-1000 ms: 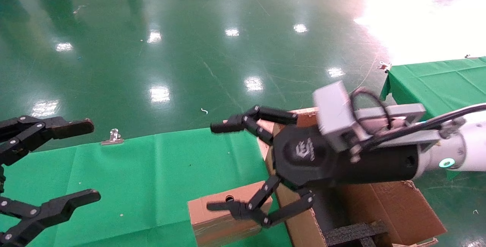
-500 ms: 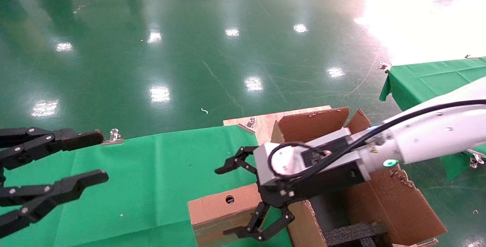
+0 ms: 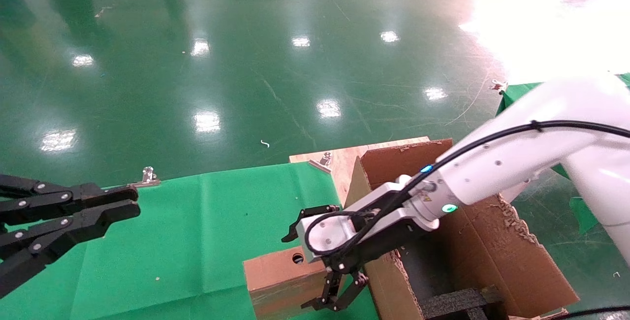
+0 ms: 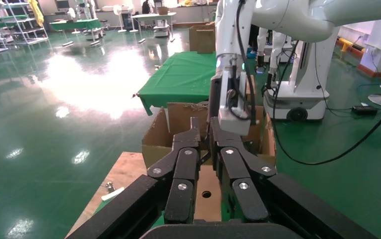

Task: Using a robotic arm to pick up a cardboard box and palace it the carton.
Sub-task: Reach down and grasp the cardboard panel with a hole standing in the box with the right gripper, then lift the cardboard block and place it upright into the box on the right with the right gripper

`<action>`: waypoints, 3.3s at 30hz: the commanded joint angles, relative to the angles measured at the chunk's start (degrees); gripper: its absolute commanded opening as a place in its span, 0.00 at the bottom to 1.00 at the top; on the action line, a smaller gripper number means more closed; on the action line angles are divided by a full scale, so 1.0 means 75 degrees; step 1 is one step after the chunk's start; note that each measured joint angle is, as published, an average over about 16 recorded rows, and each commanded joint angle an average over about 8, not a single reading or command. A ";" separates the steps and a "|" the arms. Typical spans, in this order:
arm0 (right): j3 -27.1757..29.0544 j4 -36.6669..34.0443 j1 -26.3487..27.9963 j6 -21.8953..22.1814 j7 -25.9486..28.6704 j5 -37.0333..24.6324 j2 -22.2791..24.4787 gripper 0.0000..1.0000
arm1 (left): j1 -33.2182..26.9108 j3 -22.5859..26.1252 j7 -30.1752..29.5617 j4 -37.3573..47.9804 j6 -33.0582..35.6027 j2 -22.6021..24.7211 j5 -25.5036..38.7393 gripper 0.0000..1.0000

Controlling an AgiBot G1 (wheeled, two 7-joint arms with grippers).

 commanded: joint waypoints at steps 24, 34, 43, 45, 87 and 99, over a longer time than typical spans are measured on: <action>-0.1057 -0.0357 0.0705 -0.0053 -0.0275 -0.0873 -0.0774 0.00 | 0.0001 0.0000 0.0001 0.0002 -0.0002 -0.0001 0.0000 1.00; -0.0990 -0.0335 0.0670 -0.0040 -0.0261 -0.0851 -0.0731 0.00 | 0.0001 0.0000 0.0001 0.0002 -0.0002 -0.0001 -0.0001 1.00; -0.0962 -0.0327 0.0657 -0.0031 -0.0251 -0.0844 -0.0713 0.00 | 0.0001 0.0000 0.0001 0.0002 -0.0002 -0.0001 -0.0003 1.00; -0.0958 -0.0326 0.0655 -0.0029 -0.0250 -0.0843 -0.0711 0.00 | 0.0001 0.0000 0.0001 0.0002 -0.0002 -0.0001 -0.0003 1.00; -0.2522 -0.2553 0.4953 -0.0180 -0.1613 0.1098 -0.0823 0.00 | 0.0001 0.0002 0.0002 0.0003 -0.0002 -0.0001 -0.0003 1.00; -0.3538 -0.3025 0.5609 -0.0172 -0.1937 0.1367 -0.0180 0.00 | 0.0001 0.0002 0.0002 0.0003 -0.0003 -0.0001 -0.0004 1.00</action>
